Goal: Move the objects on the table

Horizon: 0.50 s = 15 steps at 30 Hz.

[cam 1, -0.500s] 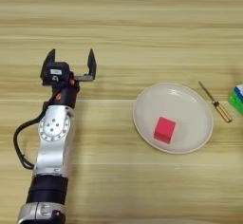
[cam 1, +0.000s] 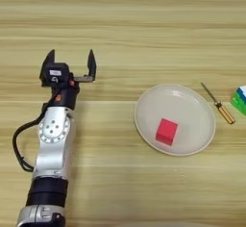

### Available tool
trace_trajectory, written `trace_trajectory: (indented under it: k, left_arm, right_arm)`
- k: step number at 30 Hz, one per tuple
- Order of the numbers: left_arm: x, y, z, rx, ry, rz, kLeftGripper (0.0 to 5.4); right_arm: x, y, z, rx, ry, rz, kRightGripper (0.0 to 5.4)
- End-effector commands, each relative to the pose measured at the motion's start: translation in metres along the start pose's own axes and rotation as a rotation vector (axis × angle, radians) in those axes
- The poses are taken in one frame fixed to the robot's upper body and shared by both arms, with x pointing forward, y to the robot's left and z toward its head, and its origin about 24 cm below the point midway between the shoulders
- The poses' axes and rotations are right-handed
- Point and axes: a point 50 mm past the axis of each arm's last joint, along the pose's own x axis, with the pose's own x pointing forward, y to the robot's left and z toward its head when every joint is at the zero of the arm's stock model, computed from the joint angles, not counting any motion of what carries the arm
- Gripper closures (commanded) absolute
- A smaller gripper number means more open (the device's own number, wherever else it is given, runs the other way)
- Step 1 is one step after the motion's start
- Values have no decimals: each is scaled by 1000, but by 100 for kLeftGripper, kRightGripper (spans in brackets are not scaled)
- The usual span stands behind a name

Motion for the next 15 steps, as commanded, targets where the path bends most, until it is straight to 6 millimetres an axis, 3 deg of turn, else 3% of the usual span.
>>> trace_trajectory:
  k: [1, 15]
  left_arm:
    - [2, 1, 1, 4, -5, -7, 0]
    - [2, 1, 1, 4, -7, -5, 0]
  right_arm:
    - [-4, 18, 9, -1, -56, 70, 472]
    - [-16, 60, 4, 9, -49, 209, 472]
